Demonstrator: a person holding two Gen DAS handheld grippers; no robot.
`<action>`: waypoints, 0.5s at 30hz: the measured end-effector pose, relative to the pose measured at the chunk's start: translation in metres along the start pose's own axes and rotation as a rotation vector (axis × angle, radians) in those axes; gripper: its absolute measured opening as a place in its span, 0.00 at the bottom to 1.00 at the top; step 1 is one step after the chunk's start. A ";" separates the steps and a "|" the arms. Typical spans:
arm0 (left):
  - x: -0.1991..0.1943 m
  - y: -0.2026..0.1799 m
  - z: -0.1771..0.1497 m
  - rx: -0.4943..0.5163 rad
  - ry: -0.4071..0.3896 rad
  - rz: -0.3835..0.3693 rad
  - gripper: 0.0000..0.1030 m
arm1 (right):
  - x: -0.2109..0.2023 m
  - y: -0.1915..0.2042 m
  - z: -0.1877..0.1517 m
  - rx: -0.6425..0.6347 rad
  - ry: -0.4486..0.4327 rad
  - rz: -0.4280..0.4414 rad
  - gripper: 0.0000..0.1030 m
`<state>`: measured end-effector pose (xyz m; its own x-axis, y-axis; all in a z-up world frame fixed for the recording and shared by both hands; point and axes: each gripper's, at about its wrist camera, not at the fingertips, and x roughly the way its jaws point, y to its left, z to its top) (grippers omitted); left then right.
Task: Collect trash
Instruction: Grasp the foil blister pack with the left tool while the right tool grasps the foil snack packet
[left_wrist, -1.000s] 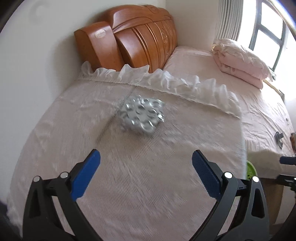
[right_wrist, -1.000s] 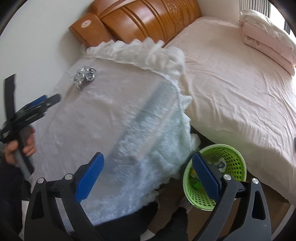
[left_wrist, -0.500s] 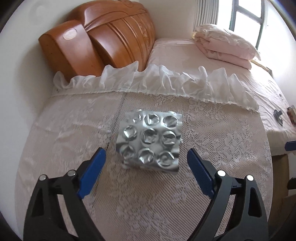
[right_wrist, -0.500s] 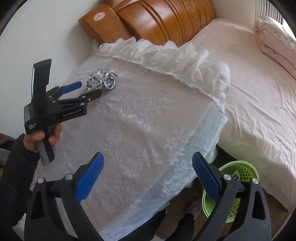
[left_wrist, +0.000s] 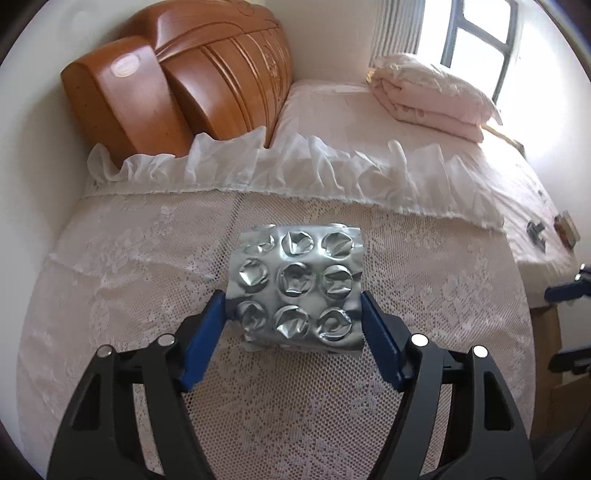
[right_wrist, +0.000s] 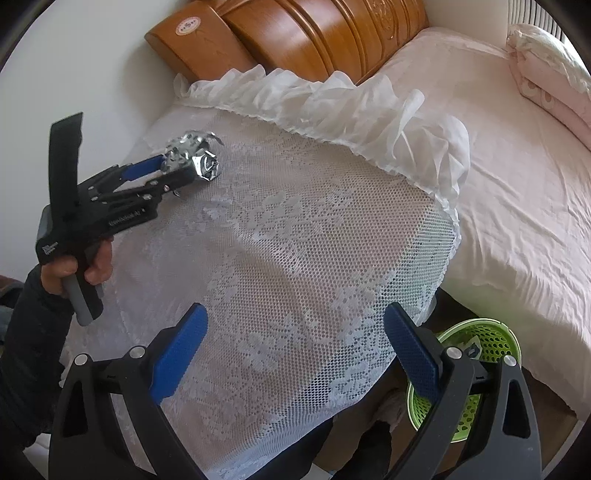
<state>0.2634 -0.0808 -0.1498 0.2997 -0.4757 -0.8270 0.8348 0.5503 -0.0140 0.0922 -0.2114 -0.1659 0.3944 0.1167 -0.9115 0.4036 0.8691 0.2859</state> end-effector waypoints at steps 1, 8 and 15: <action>-0.002 0.001 -0.001 -0.011 -0.006 -0.001 0.67 | 0.001 0.001 0.000 -0.002 0.002 0.000 0.93; -0.038 0.008 -0.003 -0.105 -0.075 0.029 0.67 | 0.007 0.012 0.012 -0.053 0.002 0.020 0.93; -0.084 0.009 -0.036 -0.302 -0.080 0.167 0.67 | 0.031 0.048 0.051 -0.199 -0.014 0.061 0.93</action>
<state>0.2292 -0.0107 -0.1007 0.4657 -0.4078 -0.7854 0.6005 0.7975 -0.0580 0.1664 -0.1908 -0.1655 0.4248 0.1662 -0.8899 0.2079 0.9388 0.2746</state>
